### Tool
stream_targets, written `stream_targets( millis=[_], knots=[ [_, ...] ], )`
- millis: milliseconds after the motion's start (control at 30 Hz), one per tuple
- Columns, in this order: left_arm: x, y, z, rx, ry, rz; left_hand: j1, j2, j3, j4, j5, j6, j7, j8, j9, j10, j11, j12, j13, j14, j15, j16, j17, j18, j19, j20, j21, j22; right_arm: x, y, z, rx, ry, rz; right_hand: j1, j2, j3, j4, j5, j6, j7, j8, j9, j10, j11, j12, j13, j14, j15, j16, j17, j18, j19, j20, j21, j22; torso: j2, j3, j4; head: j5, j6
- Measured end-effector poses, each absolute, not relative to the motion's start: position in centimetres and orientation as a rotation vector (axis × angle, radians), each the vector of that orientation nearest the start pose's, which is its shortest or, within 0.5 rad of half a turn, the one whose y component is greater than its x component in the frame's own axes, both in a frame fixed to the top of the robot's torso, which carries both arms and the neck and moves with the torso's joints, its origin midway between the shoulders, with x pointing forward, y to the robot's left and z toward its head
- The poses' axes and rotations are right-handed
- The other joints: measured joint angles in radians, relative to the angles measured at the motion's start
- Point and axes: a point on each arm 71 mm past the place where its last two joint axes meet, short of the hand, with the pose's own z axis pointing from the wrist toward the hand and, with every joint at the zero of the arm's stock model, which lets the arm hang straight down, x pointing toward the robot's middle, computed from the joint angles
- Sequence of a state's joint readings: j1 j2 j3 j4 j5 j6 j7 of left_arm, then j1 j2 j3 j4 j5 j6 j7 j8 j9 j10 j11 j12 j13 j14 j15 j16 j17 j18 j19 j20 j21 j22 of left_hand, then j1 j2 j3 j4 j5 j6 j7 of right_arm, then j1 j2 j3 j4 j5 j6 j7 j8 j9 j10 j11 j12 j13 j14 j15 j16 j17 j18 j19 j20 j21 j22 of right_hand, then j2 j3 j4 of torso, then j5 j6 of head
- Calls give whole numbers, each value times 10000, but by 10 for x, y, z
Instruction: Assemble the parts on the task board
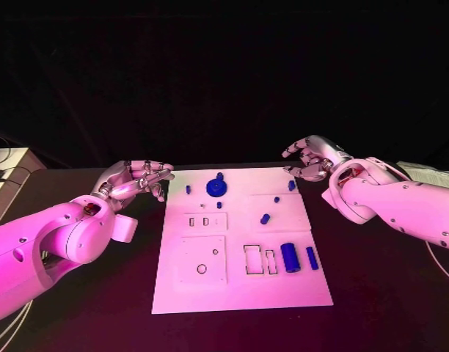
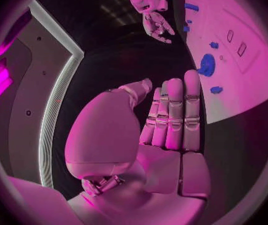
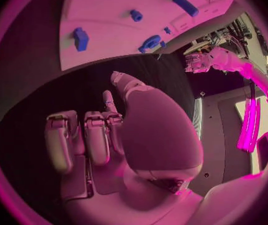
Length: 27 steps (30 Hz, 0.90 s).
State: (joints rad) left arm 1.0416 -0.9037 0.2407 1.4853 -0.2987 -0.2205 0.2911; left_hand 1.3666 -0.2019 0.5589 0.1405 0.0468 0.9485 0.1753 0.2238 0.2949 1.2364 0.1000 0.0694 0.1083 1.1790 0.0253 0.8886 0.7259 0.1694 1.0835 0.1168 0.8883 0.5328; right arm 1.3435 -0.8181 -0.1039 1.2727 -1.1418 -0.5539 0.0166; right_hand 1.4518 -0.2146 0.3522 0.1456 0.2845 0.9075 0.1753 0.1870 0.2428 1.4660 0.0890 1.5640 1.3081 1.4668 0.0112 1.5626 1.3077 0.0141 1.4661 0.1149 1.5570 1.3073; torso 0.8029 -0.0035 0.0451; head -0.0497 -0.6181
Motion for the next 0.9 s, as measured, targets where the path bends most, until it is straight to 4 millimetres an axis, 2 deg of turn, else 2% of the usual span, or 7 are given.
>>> stream_targets(
  millis=[167, 400, 533, 800, 900],
  knots=[
    [499, 252, -159, -9358, 14078, -14960, 0, 0, 0, 0, 0, 0, 0, 0, 0, 0, 0, 0, 0, -36, 37, 0, -7, 0, -11, 11, 0, 0, 547, -293, -132, 1686, 14135, 5831, 75, -75, 49, -48, -38, 1, -1, 0, -21, 0, 0, 0, 0, 0, 0, 0, -1, 1, 0, 0, 0, 8, -6, 29, -10, -47, -30],
    [499, 252, -163, -9401, 14140, -14960, -26, -27, 0, 0, 0, 0, 0, 0, 8, -36, 37, 0, 0, -72, 1, 0, -19, 1, -45, 46, -1, 9, 549, -303, -141, 1429, 14610, 5742, 140, -149, 107, -107, -37, -21, 21, -98, -57, 0, 0, 0, -1, -1, -2, 40, -1, 0, 0, 0, 41, 8, 9, 51, -5, -80, -86],
    [499, 253, -164, -9419, 14162, -14958, -38, -39, 0, 0, 0, 0, 0, 0, 8, -36, 37, 0, 0, -72, 1, 0, -28, 0, -81, 10, -2, 8, 551, -307, -147, 1296, 14881, 5679, 7, -282, 107, -107, 83, -84, 39, -116, -82, -1, 0, 0, -2, -1, -2, 40, -1, 0, 0, 0, 41, 7, 24, 63, 6, -92, -127],
    [498, 253, -165, -9427, 14182, -14956, -38, -38, 0, 0, 0, 0, 0, 0, 7, -36, 37, 0, 0, -72, 1, 0, -28, 1, -81, 11, -2, 8, 551, -309, -154, 1067, 15338, 5687, -2, -291, 89, -125, 82, -129, 53, -153, -81, -1, 0, 1, -3, -1, -2, 40, -1, 0, 0, 0, 40, 6, 53, 93, 12, -77, -182],
    [498, 253, -165, -9423, 14186, -14958, -38, -38, 0, 0, 0, 0, -1, 0, 7, -36, 37, 0, 0, -72, 1, 0, -27, 0, -81, 11, -2, 8, 551, -309, -156, 1000, 15484, 5712, -2, -291, 81, -133, 82, -129, 53, -153, -81, -1, -1, 1, -3, -2, -3, 40, -2, 0, 0, 0, 40, 6, 53, 92, 12, -75, -210]
  ],
)
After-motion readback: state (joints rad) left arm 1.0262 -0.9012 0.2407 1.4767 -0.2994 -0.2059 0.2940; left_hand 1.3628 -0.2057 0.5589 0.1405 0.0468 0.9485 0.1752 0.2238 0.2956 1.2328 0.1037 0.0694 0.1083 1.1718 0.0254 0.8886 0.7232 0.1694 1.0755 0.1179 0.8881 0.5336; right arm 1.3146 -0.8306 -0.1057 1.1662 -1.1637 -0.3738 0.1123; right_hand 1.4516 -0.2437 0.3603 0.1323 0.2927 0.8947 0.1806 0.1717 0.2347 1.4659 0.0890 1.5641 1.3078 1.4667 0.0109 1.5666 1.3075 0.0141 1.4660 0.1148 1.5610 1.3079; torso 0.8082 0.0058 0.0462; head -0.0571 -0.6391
